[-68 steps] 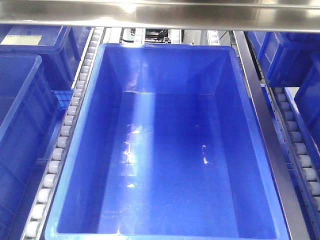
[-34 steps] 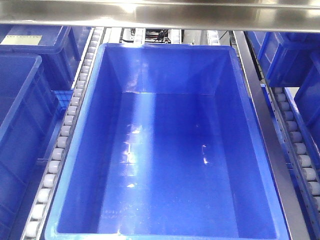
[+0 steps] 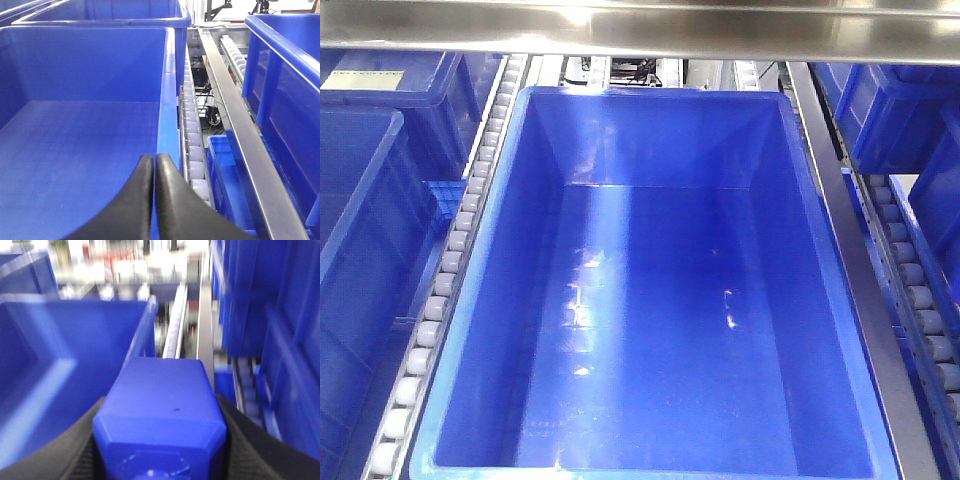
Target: Pour parts from conveyor to right shelf
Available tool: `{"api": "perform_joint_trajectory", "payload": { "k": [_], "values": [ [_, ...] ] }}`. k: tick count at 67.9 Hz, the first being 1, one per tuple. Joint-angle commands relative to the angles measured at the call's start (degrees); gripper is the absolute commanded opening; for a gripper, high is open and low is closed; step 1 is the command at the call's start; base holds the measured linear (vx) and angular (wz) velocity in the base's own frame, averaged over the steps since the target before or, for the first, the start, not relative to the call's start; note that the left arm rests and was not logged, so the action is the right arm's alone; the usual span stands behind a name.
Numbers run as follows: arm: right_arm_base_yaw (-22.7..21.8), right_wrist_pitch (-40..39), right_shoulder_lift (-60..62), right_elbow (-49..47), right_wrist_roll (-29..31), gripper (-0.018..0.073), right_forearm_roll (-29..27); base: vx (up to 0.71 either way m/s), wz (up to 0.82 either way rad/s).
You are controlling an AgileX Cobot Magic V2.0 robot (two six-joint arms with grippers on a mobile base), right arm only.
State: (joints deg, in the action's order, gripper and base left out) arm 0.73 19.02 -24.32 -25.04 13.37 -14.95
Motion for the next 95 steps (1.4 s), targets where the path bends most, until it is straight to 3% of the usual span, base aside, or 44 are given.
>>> {"api": "perform_joint_trajectory", "payload": {
  "k": [1,16,31,40,59,74,95],
  "values": [
    [-0.22,-3.63,-6.97,-5.95,0.04,-0.0006,-0.19,0.00,0.00],
    [0.61,4.61,-22.26,-19.54,-0.01,-0.0006,3.04,0.00,0.00],
    [13.50,8.78,-33.22,-28.57,-0.89,-0.0006,7.88,0.00,0.00],
    [19.59,9.05,-40.33,-31.60,-4.83,-0.0006,10.09,0.00,0.00],
    [28.57,15.30,-57.25,-40.92,-8.68,-0.0006,13.37,0.00,0.00],
    [32.48,23.15,-69.27,-51.38,-8.68,-0.0006,14.95,0.00,0.00],
    [32.55,30.65,-82.75,-64.47,-8.68,-0.0006,14.95,0.00,0.00]
  ]
}}
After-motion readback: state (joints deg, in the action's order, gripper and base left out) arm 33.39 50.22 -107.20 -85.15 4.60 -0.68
